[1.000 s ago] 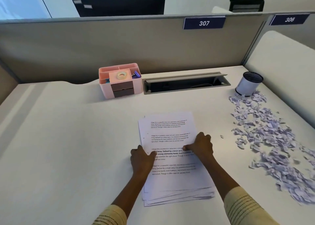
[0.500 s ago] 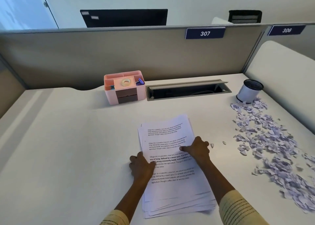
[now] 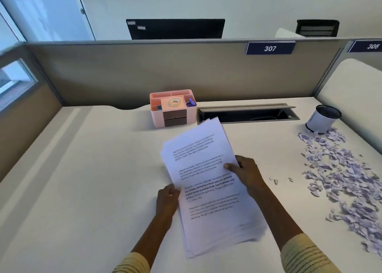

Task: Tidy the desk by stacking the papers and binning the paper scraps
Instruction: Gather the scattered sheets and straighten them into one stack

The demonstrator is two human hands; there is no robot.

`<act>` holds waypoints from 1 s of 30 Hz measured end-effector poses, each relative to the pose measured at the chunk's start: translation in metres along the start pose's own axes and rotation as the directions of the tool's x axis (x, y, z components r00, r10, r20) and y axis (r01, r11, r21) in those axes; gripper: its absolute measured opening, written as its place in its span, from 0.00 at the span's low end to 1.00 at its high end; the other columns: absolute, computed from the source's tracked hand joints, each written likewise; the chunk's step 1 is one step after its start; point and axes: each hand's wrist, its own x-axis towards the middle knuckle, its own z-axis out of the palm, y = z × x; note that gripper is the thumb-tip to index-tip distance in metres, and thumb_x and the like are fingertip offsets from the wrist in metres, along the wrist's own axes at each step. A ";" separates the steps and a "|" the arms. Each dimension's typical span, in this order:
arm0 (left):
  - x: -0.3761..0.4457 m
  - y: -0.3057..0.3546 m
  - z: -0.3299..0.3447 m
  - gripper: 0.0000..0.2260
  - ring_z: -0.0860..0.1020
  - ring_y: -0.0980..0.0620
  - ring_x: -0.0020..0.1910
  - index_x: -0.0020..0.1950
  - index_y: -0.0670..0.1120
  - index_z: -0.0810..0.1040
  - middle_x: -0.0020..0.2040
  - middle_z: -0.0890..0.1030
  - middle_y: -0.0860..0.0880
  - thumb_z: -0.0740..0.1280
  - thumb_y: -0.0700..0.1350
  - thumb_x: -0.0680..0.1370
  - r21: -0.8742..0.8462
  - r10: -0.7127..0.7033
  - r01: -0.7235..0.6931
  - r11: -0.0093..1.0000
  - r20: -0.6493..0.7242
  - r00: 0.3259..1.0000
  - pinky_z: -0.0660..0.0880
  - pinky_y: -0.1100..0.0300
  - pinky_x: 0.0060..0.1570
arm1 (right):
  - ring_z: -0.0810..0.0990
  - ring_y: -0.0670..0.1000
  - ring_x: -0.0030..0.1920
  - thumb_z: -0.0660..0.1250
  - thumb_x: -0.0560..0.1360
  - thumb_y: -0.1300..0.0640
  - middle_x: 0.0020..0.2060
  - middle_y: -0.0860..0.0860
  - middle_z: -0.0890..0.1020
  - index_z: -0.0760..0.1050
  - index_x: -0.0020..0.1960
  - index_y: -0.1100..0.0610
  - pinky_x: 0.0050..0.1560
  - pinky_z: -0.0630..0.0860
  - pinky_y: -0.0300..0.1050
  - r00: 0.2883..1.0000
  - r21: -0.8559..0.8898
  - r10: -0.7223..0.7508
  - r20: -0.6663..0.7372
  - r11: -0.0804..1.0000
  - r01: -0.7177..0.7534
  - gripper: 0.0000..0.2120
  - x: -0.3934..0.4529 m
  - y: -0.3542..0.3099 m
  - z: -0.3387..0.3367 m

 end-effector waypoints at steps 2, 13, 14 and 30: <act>0.001 0.011 -0.019 0.11 0.78 0.48 0.55 0.63 0.49 0.74 0.58 0.79 0.45 0.63 0.46 0.80 -0.158 0.059 -0.058 0.986 0.001 0.998 0.76 0.49 0.56 | 0.84 0.53 0.44 0.69 0.74 0.61 0.46 0.54 0.84 0.79 0.52 0.57 0.45 0.81 0.48 0.996 0.049 -0.082 0.033 0.996 0.081 0.08 -0.007 -0.026 0.012; -0.008 0.098 -0.106 0.07 0.70 0.52 0.38 0.41 0.49 0.70 0.37 0.75 0.56 0.58 0.50 0.77 -0.130 0.500 -0.523 0.842 -0.173 0.848 0.67 0.55 0.40 | 0.83 0.52 0.47 0.66 0.74 0.66 0.50 0.53 0.84 0.77 0.57 0.60 0.49 0.79 0.46 0.955 0.423 -0.296 0.021 0.868 0.260 0.12 -0.018 -0.094 0.056; -0.011 0.100 -0.110 0.07 0.69 0.53 0.37 0.42 0.49 0.70 0.35 0.75 0.57 0.57 0.49 0.77 -0.100 0.516 -0.539 0.836 -0.190 0.835 0.66 0.56 0.39 | 0.82 0.54 0.49 0.66 0.74 0.66 0.52 0.54 0.83 0.77 0.58 0.61 0.52 0.79 0.48 0.953 0.438 -0.302 0.032 0.861 0.258 0.13 -0.017 -0.093 0.060; -0.024 0.065 -0.118 0.16 0.76 0.56 0.46 0.59 0.46 0.69 0.47 0.77 0.54 0.53 0.52 0.76 0.020 0.485 -0.492 0.870 -0.204 0.850 0.72 0.58 0.43 | 0.81 0.59 0.55 0.73 0.69 0.63 0.53 0.56 0.83 0.77 0.59 0.61 0.56 0.78 0.52 0.972 0.370 -0.188 0.142 0.921 0.124 0.19 -0.015 -0.052 0.098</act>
